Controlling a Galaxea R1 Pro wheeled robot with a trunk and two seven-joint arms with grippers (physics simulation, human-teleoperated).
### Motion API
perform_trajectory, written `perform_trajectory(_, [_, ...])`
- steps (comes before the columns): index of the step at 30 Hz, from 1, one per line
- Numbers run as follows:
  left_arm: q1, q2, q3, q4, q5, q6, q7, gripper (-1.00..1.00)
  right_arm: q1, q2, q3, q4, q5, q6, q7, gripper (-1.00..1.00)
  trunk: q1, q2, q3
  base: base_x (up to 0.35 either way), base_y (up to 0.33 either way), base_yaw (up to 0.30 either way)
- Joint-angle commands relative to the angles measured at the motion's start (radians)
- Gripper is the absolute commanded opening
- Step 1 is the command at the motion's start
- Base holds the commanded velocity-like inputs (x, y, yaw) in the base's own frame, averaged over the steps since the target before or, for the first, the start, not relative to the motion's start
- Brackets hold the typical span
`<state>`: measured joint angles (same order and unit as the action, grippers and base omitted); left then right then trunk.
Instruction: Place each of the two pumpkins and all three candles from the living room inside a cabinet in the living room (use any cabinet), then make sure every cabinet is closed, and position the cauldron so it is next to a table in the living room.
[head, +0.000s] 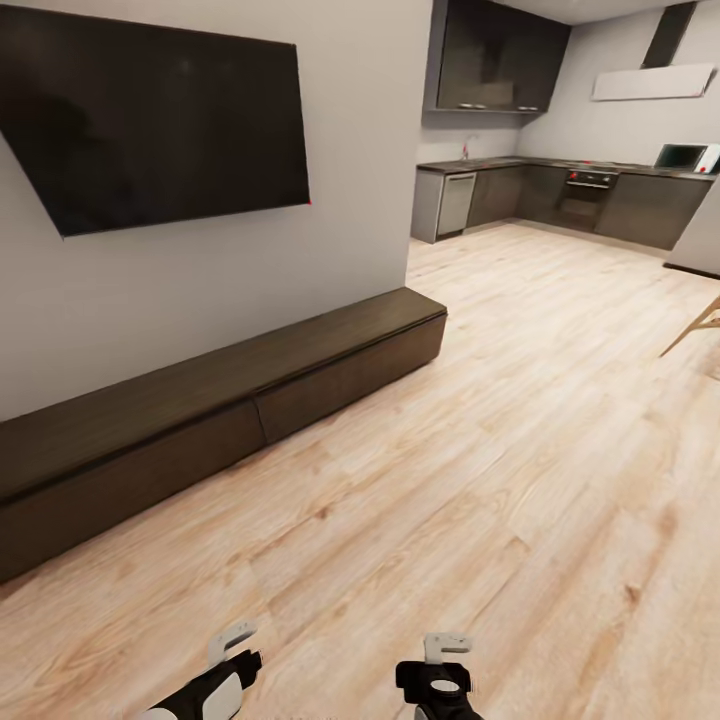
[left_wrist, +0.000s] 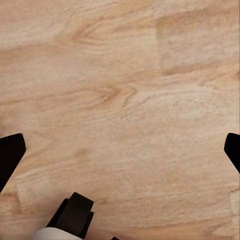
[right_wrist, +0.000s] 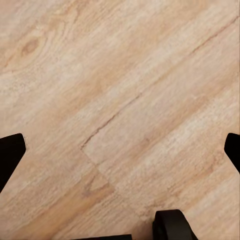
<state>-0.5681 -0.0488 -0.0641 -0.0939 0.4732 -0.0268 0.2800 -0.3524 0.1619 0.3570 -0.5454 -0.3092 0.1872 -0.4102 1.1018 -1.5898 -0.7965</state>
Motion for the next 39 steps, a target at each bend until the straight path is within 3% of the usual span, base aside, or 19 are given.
perform_trajectory(1, [-0.001, 0.0, -0.007, 0.0, 0.009, -0.003, 0.004, 1.0, 0.0, 0.0, 0.007, -0.002, -0.007, 0.005, -0.009, 1.0, 0.0, 0.0, -0.001, 0.0, 0.0, 0.277])
perform_trajectory(32, [-0.001, 0.0, -0.007, 0.0, 0.01, -0.003, 0.002, 1.0, 0.0, 0.01, 0.005, -0.002, -0.011, 0.005, -0.015, 1.0, 0.0, 0.0, -0.009, 0.034, -0.011, 0.28])
perform_trajectory(39, [0.0, -0.001, -0.006, 0.001, 0.009, -0.002, 0.001, 1.0, 0.0, 0.011, 0.006, 0.002, -0.01, 0.005, -0.088, 1.0, 0.0, 0.0, -0.005, 0.185, -0.011, 0.284])
